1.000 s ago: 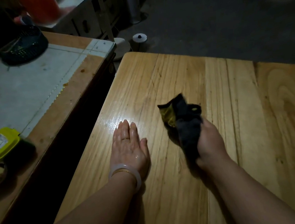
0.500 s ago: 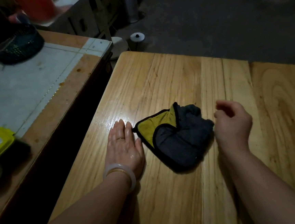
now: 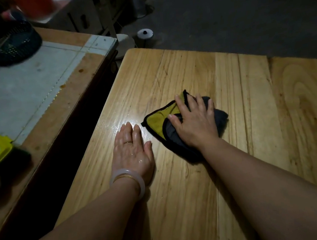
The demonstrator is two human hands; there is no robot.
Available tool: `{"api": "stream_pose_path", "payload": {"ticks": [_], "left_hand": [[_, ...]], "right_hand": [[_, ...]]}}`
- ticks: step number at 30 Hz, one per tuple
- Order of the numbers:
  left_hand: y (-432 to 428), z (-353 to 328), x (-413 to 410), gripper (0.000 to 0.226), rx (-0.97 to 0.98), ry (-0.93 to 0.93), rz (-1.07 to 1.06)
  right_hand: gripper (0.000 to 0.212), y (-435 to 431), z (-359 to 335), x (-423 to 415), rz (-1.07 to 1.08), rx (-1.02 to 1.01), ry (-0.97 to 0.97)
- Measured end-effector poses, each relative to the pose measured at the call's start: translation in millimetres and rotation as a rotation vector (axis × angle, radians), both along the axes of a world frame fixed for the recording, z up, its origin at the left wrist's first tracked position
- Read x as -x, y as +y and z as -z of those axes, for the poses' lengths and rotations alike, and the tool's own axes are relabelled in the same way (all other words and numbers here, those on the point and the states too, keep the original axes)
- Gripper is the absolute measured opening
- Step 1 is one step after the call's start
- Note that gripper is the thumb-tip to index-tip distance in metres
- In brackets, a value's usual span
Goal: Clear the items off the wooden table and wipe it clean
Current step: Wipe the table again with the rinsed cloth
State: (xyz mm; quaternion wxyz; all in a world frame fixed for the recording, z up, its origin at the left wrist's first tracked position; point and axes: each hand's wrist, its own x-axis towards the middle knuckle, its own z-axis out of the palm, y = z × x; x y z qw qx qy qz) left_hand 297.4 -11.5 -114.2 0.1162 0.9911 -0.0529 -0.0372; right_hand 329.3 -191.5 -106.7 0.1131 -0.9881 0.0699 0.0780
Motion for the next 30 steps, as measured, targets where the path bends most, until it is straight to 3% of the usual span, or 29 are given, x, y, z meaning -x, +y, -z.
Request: {"api": "stream_pose_path", "payload": {"ticks": [5, 9, 12, 24, 30], "left_hand": [[4.3, 0.4, 3.7, 0.062, 0.034, 0.025, 0.015], [4.2, 0.5, 2.8, 0.064, 0.052, 0.016, 0.008], [2.1, 1.3, 0.2, 0.058, 0.043, -0.001, 0.008], [1.1, 2.2, 2.3, 0.057, 0.054, -0.020, -0.009], [3.1, 1.3, 4.5, 0.057, 0.078, -0.004, -0.002]], "right_hand": [[0.079, 16.0, -1.1, 59.7, -0.209, 0.011, 0.000], [0.066, 8.6, 3.7, 119.0, -0.343, 0.010, -0.071], [0.061, -7.3, 6.6, 117.3, -0.396, -0.012, -0.078], [0.070, -29.3, 13.7, -9.9, 0.192, 0.030, -0.081], [0.073, 37.1, 4.0, 67.9, -0.021, -0.011, -0.087]]}}
